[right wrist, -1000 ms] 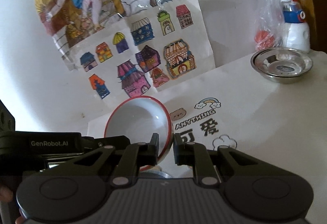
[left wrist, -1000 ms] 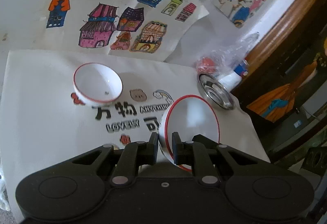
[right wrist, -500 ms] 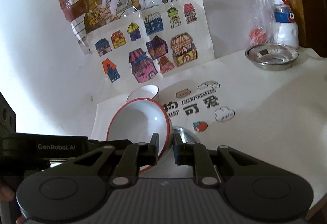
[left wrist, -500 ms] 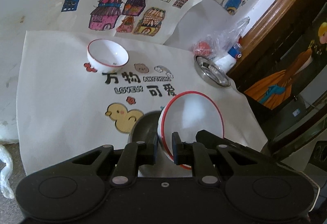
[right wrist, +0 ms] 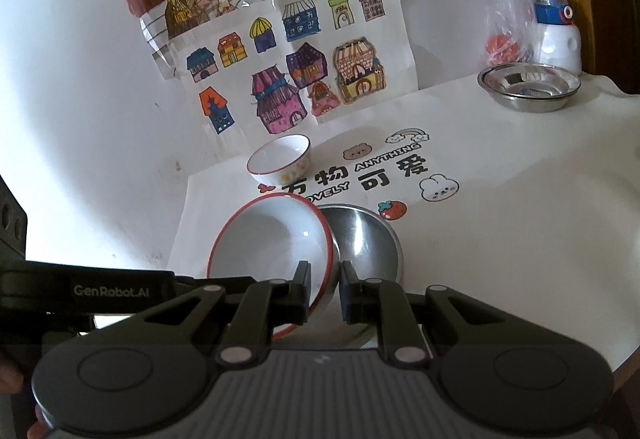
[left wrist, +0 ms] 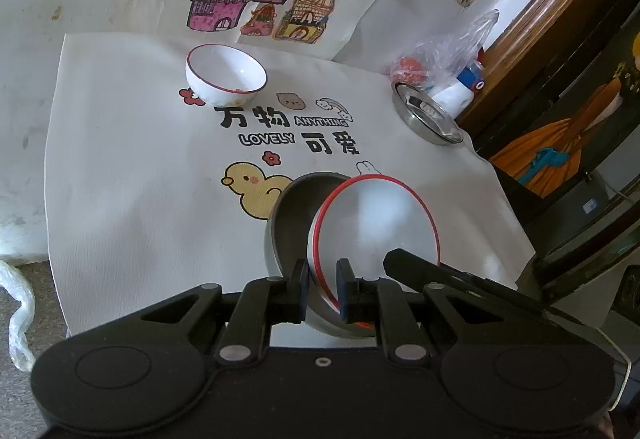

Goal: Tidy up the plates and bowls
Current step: 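Carry the white bowl with both grippers and lower it into the steel bowl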

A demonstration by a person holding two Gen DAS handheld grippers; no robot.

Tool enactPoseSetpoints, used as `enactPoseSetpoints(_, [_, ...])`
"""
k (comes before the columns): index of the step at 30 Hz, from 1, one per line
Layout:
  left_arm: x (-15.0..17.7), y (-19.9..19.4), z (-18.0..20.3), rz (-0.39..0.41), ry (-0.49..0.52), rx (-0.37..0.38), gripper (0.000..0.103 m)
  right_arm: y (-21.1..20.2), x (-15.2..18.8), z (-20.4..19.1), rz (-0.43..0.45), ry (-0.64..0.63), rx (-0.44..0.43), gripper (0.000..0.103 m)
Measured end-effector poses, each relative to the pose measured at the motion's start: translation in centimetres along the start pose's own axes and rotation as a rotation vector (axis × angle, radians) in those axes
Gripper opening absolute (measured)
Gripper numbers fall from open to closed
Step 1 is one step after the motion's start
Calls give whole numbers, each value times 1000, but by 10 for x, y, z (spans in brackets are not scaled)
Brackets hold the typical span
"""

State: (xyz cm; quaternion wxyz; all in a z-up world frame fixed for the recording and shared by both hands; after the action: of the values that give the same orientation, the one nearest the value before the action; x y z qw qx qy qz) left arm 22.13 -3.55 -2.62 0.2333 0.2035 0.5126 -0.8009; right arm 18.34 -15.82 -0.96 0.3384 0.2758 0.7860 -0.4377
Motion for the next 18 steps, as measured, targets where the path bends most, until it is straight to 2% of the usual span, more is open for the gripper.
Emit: enactPoseSetpoints(18, [-4, 11, 5, -24, 27, -37, 15, 11, 2, 6, -45, 7, 23, 20])
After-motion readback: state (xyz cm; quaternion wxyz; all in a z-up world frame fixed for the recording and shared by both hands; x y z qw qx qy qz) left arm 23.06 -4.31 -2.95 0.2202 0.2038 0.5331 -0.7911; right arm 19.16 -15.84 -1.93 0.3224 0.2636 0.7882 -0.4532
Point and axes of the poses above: each gripper's, at about its wrist camera, not at the fingertips, and y roughly the way its jaws point, z to its right, x to its underside, the point moved 8 cm from there along y, roughly the way its jaws point, and after that the axes turned 8 degrees about -x, right-handed, at the moved point
